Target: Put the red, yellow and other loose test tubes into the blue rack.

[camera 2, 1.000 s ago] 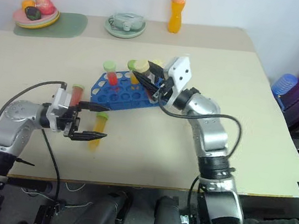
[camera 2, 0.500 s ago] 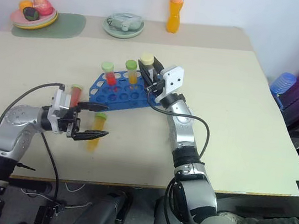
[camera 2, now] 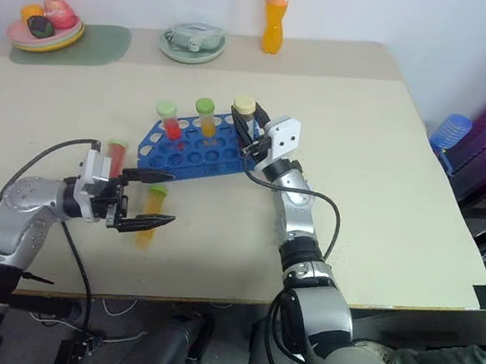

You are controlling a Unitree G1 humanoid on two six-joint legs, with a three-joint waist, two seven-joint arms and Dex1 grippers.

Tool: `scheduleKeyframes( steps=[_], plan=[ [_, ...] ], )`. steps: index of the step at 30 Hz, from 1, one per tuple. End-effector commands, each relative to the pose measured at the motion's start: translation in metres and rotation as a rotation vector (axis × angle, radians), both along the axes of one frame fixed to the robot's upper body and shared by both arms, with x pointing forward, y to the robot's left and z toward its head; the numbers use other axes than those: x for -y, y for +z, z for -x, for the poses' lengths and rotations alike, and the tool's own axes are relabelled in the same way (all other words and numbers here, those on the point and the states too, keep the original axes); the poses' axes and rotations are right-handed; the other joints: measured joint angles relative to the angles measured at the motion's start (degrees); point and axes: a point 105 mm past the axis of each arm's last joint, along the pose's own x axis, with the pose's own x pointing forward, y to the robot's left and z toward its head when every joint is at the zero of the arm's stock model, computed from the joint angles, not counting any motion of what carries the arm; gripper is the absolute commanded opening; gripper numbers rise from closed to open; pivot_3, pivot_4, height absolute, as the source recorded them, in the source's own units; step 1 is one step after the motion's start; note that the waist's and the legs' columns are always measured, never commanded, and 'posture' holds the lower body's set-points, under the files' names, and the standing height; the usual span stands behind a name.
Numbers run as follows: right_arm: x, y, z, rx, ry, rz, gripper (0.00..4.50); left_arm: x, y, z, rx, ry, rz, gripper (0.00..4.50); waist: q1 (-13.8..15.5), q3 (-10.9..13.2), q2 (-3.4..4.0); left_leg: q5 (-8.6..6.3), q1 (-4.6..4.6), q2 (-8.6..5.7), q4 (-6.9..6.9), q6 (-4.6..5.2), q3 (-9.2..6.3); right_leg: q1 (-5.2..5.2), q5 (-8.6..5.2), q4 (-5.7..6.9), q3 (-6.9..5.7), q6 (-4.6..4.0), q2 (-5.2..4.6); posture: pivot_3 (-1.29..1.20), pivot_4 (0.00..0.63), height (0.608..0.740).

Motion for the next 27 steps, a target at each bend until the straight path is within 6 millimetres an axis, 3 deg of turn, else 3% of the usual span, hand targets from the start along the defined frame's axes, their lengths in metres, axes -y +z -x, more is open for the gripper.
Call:
scheduleKeyframes(
  steps=[1, 16, 22, 27],
  plan=[
    [-0.002, -0.006, -0.003, -0.028, -0.002, -0.004, 1.16, -0.001, 0.011, 0.003, 0.039, 0.002, 0.007, 4.50, 0.0, 0.0, 0.00, -0.01, 0.07, 0.02, -0.02, 0.00, 0.03, 0.03, 0.00, 0.00, 0.05, 0.00, 0.02, 0.00, 0.150, 0.740],
    [-0.013, -0.015, -0.008, -0.076, 0.022, 0.005, 1.16, -0.003, 0.013, 0.007, 0.039, 0.020, 0.000, 4.50, -0.1, 0.0, 0.02, -0.09, 0.20, 0.35, -0.10, -0.10, 0.46, -0.05, 0.05, 0.02, 0.52, -0.09, 0.34, 0.00, 0.150, 0.740],
    [-0.013, -0.012, -0.005, -0.080, 0.071, -0.068, 1.16, -0.003, 0.014, 0.009, 0.040, 0.030, 0.004, 4.50, -0.1, 0.0, 0.02, -0.10, 0.19, 0.42, -0.10, -0.10, 0.57, -0.08, 0.06, 0.02, 0.60, -0.11, 0.40, 0.00, 0.150, 0.740],
    [-0.010, -0.012, -0.006, -0.060, 0.042, -0.023, 3.51, -0.003, 0.013, 0.009, 0.038, 0.037, 0.009, 4.50, -0.2, 0.0, 0.02, -0.11, 0.20, 0.49, -0.13, -0.10, 0.69, -0.15, 0.08, 0.02, 0.68, -0.13, 0.46, 0.00, 0.150, 0.740]
  ],
)
